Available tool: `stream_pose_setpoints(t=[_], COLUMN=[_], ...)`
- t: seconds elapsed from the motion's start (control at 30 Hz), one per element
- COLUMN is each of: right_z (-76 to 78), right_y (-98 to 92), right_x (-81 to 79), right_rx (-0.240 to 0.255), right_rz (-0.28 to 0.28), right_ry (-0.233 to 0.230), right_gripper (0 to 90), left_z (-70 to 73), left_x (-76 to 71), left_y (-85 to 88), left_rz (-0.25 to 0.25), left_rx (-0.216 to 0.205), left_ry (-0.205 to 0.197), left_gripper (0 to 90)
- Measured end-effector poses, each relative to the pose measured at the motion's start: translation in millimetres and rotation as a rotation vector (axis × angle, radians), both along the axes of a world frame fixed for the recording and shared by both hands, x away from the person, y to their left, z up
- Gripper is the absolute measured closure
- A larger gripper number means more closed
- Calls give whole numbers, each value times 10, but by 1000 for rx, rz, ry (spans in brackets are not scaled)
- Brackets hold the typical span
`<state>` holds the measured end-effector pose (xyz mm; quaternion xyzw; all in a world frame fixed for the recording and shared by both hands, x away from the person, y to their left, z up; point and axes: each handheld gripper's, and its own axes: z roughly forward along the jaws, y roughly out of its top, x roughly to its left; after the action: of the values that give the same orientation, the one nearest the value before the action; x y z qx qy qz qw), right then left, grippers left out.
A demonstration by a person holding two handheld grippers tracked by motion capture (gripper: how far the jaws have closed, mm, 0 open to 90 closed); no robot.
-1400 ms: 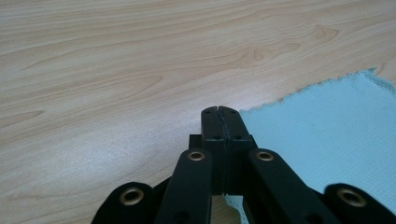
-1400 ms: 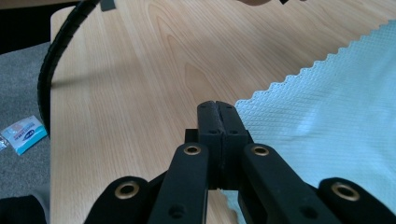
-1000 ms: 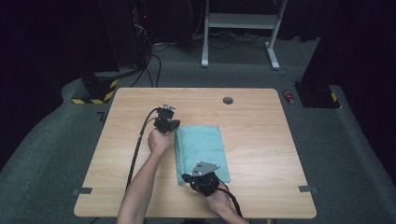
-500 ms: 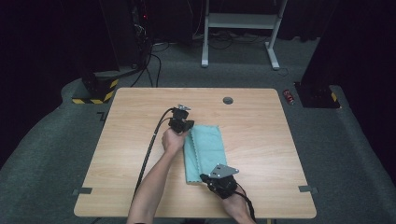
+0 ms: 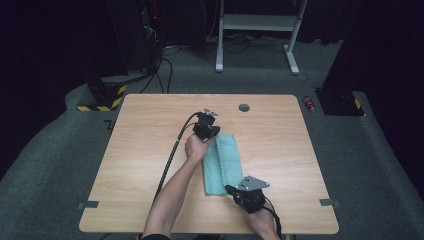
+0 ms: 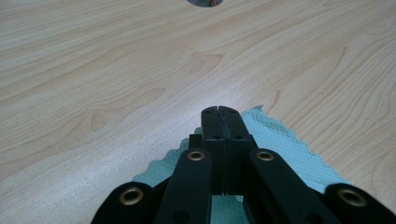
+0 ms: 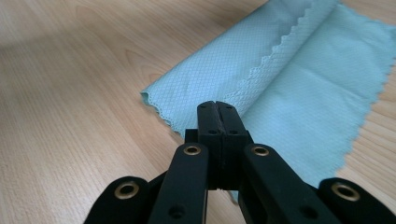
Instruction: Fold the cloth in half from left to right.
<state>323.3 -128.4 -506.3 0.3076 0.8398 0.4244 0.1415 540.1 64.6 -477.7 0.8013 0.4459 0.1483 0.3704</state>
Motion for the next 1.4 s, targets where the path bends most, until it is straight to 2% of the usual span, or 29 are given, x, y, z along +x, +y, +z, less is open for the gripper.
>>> stream_pose_setpoints(t=[0.4, 0.63, 1.1, 1.27, 1.33, 1.4], right_z=[-13, -30, -66, -101, -102, -98], right_y=[-206, -263, -340, -362, -367, -371], right_x=[8, -15, -15, -25, -20, -14], right_rx=[5, -11, -27, -36, -35, -33], right_rz=[-43, -55, -68, -77, -80, -84], right_ry=[5, 6, 14, 22, 25, 24], right_gripper=[900, 900, 900, 896, 894, 889], left_z=[-52, -71, -127, -144, -154, -160], left_x=[40, 47, 63, 61, 65, 68], left_y=[-138, -251, -375, -395, -396, -391], left_rz=[-19, -36, -55, -64, -54, -55], left_rx=[8, 8, -1, 9, 6, 8], left_ry=[2, 4, 0, -5, -6, -9], left_gripper=[900, 900, 897, 893, 872, 811])
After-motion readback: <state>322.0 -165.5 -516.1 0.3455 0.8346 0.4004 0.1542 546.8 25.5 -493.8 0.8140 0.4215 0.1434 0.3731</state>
